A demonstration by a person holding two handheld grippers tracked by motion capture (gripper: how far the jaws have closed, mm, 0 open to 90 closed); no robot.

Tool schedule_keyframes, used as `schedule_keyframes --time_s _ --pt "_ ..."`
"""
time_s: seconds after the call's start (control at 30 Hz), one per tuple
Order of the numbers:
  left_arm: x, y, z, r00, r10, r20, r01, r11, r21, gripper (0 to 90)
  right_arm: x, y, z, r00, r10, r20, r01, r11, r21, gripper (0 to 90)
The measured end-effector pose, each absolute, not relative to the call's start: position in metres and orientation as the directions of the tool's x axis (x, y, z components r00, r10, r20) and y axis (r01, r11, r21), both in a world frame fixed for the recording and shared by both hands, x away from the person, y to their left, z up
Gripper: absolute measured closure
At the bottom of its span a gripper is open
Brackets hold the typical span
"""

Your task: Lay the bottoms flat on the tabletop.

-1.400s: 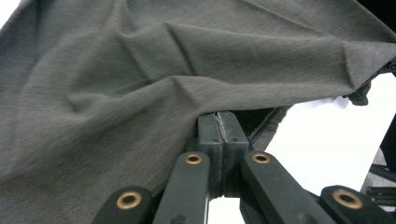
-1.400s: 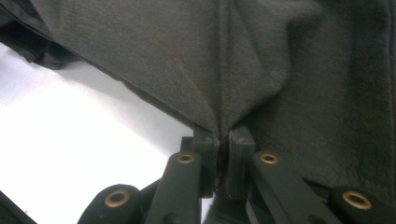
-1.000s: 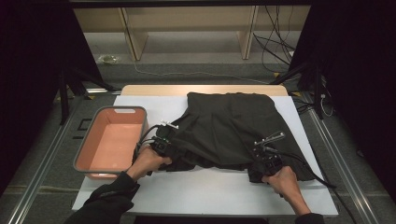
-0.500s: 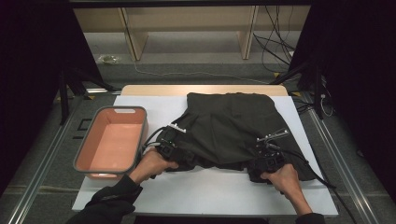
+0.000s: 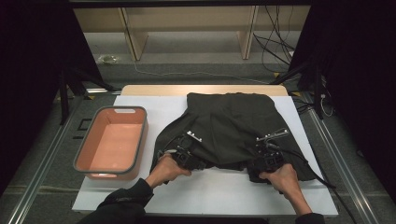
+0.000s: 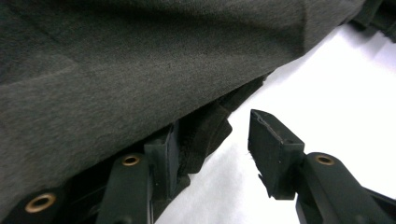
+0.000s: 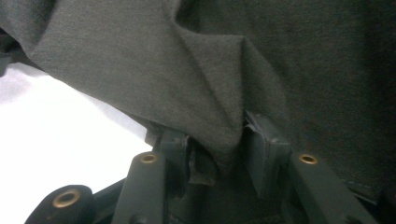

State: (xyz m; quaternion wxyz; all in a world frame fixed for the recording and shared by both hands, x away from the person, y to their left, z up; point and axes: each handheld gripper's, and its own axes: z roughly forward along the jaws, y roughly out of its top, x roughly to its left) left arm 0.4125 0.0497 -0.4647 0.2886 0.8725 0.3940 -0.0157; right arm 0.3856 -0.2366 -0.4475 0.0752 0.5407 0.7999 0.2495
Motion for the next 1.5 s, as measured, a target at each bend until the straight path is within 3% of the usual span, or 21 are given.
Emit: schedule_keyframes --time_s 0.17,0.4,0.47,0.7,0.93,1.27,1.5 --pt "0.414 0.049 -0.469 0.676 0.698 -0.238 0.703 -0.514 0.491 57.3 0.386 -0.235 -0.448 -0.404 0.901 0.157 0.83 0.289 0.476 63.7" --pt "0.417 0.048 -0.475 0.675 0.705 -0.218 0.694 -0.507 0.511 82.8 0.386 -0.234 -0.449 -0.409 0.899 0.156 0.829 0.294 0.476 64.2" --pt "0.416 0.049 -0.475 0.68 0.7 -0.221 0.69 -0.507 0.516 85.0 0.386 -0.234 -0.449 -0.406 0.9 0.157 0.83 0.292 0.475 64.6" --pt "0.41 0.054 -0.461 0.699 0.667 -0.257 0.675 -0.496 0.547 86.1 0.384 -0.234 -0.448 -0.41 0.897 0.163 0.83 0.294 0.474 69.4" --pt "0.41 0.076 -0.442 0.693 0.65 -0.313 0.677 -0.437 0.593 86.2 0.375 -0.24 -0.438 -0.411 0.896 0.17 0.812 0.275 0.515 84.8" --pt "0.412 0.107 -0.424 0.667 0.644 -0.375 0.696 -0.358 0.623 86.2 0.349 -0.227 -0.429 -0.475 0.858 0.194 0.8 0.33 0.502 85.8" --pt "0.41 0.104 -0.435 0.669 0.643 -0.373 0.705 -0.392 0.591 85.6 0.344 -0.218 -0.442 -0.493 0.848 0.193 0.81 0.367 0.456 85.5"
